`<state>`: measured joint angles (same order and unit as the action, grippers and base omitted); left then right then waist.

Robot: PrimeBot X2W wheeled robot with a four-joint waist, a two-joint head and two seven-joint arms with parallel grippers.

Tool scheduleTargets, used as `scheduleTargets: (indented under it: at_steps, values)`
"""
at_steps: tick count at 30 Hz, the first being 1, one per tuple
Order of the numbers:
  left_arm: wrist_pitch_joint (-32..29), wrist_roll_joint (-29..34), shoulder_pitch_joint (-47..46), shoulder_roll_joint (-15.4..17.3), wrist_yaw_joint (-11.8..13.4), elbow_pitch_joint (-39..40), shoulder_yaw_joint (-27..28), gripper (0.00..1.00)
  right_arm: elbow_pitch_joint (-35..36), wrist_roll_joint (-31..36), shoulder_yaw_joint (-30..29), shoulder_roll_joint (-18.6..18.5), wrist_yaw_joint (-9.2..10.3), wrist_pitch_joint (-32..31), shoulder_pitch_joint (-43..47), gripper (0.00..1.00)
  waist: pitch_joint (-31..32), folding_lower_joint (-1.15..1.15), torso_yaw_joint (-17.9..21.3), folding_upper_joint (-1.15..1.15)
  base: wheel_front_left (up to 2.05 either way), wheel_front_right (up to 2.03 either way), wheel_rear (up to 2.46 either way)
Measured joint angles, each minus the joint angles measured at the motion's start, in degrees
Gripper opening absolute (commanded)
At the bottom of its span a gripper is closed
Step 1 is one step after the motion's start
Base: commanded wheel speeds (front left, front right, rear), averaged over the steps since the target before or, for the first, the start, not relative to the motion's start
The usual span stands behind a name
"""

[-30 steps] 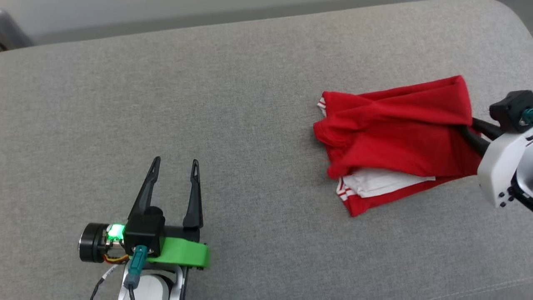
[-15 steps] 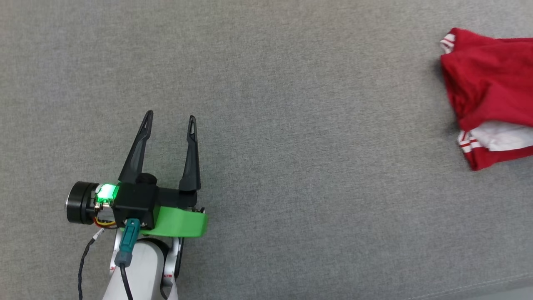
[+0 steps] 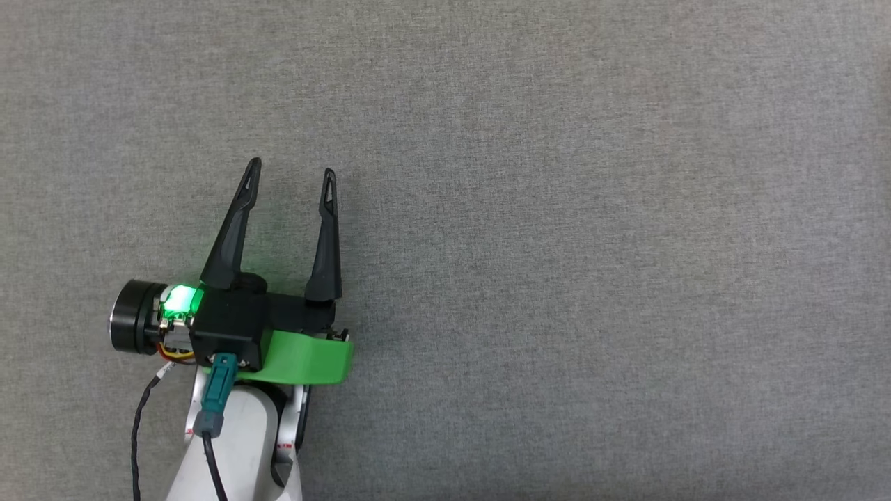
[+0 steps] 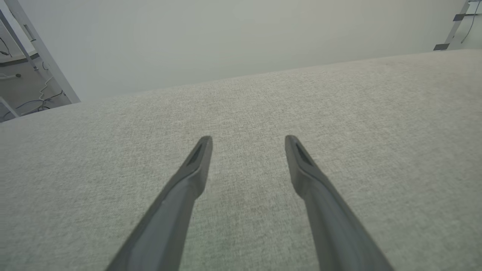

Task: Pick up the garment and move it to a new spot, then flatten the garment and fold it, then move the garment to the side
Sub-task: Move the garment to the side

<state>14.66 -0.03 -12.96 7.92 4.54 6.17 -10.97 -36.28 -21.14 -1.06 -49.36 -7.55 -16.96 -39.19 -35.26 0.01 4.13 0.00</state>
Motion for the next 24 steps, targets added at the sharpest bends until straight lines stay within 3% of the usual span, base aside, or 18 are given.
scheduleTargets:
  at_steps: [1,2,9,15,18,24]
  values:
    - [0.0,0.0,0.01,0.03,0.11,-0.05,0.0,1.0,-0.51,0.14,-0.33,0.46,0.0,0.29,-0.04,0.4,0.13,0.0,-0.05,0.0,0.0,0.0,0.0]
    - [0.0,0.0,0.02,0.03,0.27,-0.15,-0.02,1.0,-0.91,0.35,-0.63,0.99,0.0,0.77,-0.05,1.0,0.4,0.0,-0.09,0.0,0.0,0.0,0.0]
    - [0.0,-0.25,1.34,0.02,0.82,-1.14,0.0,1.0,2.1,3.68,-1.52,2.89,0.01,8.76,0.94,1.0,4.28,-0.01,0.23,0.0,0.0,0.0,0.0]
    - [0.0,-1.09,4.61,0.03,1.27,-1.7,0.68,1.0,10.54,7.27,-4.35,8.14,0.0,19.47,2.99,1.0,9.24,-0.02,1.24,0.0,0.0,0.0,0.0]
    - [0.0,-1.49,5.7,0.0,1.34,-1.88,1.08,1.0,16.05,10.21,-6.44,11.76,0.01,23.81,4.33,1.0,11.75,-0.02,1.57,0.0,0.0,0.0,0.0]
    - [0.0,-1.93,7.54,-0.34,1.76,-2.08,2.02,1.0,28.53,15.49,-9.42,22.62,0.01,29.75,9.01,1.0,16.52,-0.02,1.27,0.0,0.0,0.0,0.0]
